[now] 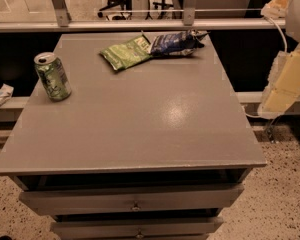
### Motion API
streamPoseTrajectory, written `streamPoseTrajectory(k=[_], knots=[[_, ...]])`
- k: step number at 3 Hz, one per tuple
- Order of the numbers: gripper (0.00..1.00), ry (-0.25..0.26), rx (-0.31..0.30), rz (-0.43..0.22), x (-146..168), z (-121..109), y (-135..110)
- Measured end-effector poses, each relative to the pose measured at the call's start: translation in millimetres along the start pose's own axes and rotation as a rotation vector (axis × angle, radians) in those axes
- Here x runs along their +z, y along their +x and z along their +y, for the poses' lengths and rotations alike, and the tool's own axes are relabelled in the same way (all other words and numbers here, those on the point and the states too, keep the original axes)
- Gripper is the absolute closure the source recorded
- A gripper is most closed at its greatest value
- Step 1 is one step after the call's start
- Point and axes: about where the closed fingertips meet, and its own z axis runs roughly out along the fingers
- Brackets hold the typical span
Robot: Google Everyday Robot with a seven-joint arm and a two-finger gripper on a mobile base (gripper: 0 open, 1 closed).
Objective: Knock green can over
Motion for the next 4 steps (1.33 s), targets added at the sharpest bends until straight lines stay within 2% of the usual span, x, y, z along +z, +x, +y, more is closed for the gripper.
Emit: streamPoseTrajectory(k=[1,2,3,4], knots=[[0.0,0.0,0.0,0.0,0,0,0],[0.0,-0.007,0.013,-0.065,21,-5,-15],[0.0,-0.062,0.056,-0.222,77,-16,-56],[0.0,-0.14,0.128,-0.394,129,-26,-99]])
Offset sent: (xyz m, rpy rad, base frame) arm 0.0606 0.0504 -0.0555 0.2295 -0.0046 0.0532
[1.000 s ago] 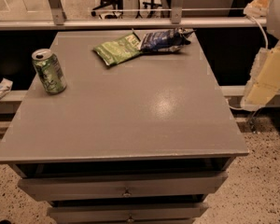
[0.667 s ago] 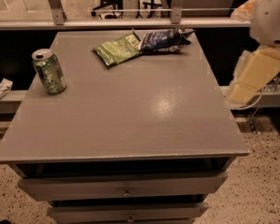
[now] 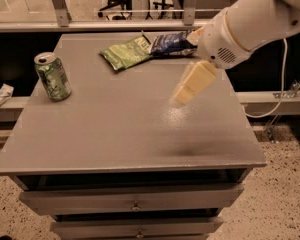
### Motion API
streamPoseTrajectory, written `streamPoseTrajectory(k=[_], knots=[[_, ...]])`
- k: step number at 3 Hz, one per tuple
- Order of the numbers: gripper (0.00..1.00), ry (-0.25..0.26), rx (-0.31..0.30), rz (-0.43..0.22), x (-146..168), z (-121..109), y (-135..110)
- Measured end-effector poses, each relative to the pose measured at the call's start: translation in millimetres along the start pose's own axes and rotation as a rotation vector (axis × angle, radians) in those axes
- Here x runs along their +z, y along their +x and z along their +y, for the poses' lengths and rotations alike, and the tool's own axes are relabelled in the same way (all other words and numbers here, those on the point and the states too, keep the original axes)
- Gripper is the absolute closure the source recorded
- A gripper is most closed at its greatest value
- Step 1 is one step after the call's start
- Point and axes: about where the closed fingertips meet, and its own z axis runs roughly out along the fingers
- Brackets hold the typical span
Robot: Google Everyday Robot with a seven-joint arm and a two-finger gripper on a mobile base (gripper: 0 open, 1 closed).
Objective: Knock green can over
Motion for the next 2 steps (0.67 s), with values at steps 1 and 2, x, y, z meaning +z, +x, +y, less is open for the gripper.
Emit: streamPoseTrajectory(k=[1,2], knots=[[0.0,-0.079,0.062,-0.171,46.2,-0.9,-37.1],[0.0,-0.094,0.074,-0.199,50.6,1.4,-45.2]])
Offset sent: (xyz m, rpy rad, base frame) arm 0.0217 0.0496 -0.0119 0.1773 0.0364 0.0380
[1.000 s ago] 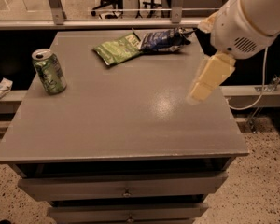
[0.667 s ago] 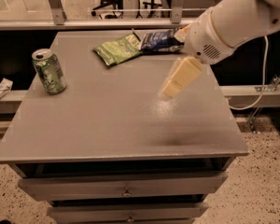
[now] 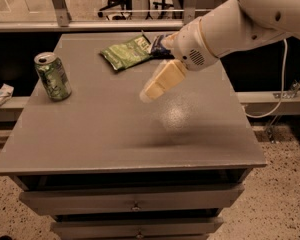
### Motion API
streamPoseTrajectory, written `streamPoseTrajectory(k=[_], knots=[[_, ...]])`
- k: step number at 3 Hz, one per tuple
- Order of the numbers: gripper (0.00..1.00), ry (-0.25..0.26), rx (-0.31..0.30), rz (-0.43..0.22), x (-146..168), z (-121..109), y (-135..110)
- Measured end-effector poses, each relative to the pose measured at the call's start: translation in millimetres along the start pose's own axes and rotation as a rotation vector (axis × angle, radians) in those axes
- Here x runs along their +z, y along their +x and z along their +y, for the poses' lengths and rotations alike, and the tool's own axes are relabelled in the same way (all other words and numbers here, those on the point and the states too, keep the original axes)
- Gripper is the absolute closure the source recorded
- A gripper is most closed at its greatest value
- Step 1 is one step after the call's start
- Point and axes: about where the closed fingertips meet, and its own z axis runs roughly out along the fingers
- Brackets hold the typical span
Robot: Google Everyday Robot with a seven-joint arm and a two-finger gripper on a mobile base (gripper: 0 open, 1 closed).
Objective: Knock green can over
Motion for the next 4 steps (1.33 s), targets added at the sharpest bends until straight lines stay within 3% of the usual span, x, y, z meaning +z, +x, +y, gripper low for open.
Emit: streamPoseTrajectory(k=[1,2,3,4], knots=[[0.0,-0.008,-0.004,-0.013,0,1,-3],[0.0,-0.041,-0.016,-0.133,24,-4,-23],[0.0,-0.098,-0.018,-0.327,73,-15,-67],[0.0,-0.129,-0.019,-0.409,103,-19,-92]])
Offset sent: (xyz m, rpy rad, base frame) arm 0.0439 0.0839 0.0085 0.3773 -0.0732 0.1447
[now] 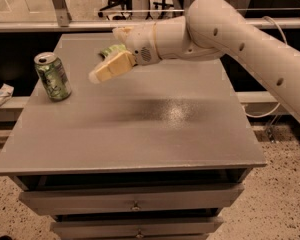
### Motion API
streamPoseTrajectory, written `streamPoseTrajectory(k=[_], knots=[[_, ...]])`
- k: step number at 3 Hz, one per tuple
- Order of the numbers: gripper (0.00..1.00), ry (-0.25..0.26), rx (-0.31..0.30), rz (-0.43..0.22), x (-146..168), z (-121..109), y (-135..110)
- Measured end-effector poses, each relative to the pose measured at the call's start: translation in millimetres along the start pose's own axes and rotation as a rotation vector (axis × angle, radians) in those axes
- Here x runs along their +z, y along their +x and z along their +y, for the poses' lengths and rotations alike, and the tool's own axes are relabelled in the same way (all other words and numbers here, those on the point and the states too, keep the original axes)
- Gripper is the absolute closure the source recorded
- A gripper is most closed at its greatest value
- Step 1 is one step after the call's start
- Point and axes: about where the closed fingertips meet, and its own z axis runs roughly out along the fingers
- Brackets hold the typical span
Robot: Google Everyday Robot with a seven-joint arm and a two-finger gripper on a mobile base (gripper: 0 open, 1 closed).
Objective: Knock green can over
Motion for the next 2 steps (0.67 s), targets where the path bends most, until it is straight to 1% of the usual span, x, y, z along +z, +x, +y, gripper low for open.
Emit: streamPoseTrajectory(k=[1,2], knots=[[0.0,-0.039,-0.019,-0.029,44,0,-7],[0.0,-0.075,-0.04,-0.037,86,1,-7]])
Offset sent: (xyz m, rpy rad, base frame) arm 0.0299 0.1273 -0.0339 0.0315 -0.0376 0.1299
